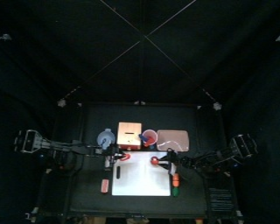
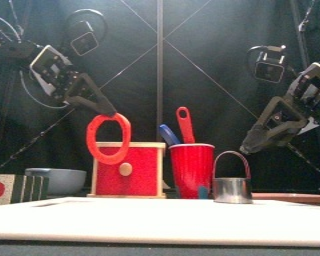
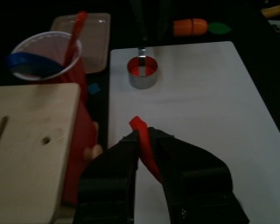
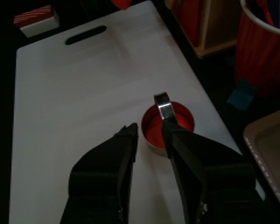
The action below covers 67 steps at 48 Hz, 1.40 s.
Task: Get the cutter from the drawer then cut the dough then place the extra dough in the bowl
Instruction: Place the extra dough in the bowl
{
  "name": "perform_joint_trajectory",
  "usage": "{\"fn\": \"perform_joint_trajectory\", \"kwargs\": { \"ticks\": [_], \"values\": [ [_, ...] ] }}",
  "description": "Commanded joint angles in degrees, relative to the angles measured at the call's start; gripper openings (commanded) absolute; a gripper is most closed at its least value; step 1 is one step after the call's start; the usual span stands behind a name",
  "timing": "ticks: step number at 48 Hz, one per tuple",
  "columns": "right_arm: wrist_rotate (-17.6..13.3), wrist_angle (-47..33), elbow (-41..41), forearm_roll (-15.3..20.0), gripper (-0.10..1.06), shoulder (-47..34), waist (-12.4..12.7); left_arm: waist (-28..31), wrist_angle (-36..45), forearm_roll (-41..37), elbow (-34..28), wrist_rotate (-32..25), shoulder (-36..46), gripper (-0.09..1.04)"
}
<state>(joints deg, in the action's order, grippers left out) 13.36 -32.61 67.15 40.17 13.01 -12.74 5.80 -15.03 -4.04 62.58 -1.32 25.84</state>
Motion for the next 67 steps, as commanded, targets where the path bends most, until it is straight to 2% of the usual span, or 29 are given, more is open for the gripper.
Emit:
{"fn": "perform_joint_trajectory", "kwargs": {
  "ticks": [1,9,14,24,31,43,67],
  "values": [
    [-0.09,0.0,-0.88,-0.35,0.7,1.41,0.44,4.13,-0.09,-0.18,3.43,0.09,9.32,0.6],
    [0.0,0.18,-1.05,-0.7,0.7,1.32,1.05,10.28,-0.53,-0.18,8.7,0.0,19.78,0.6],
    [-0.09,0.18,-1.23,-1.23,0.7,1.32,1.05,13.01,0.09,-0.18,10.63,0.0,23.03,0.6],
    [-0.09,0.18,-1.32,-1.67,0.7,1.32,1.23,18.54,1.58,-0.35,12.83,-0.09,22.5,0.62],
    [0.0,0.26,-1.32,-1.67,0.7,1.32,1.41,22.24,1.85,-0.44,13.62,0.0,20.13,0.68],
    [0.18,0.18,-1.76,-1.76,0.7,1.32,1.49,22.59,1.93,-1.67,13.71,0.0,15.21,0.81],
    [-0.09,0.26,-2.02,-4.13,0.7,1.32,2.72,21.97,1.93,-3.34,13.71,-0.18,13.89,0.82]
  ]
}}
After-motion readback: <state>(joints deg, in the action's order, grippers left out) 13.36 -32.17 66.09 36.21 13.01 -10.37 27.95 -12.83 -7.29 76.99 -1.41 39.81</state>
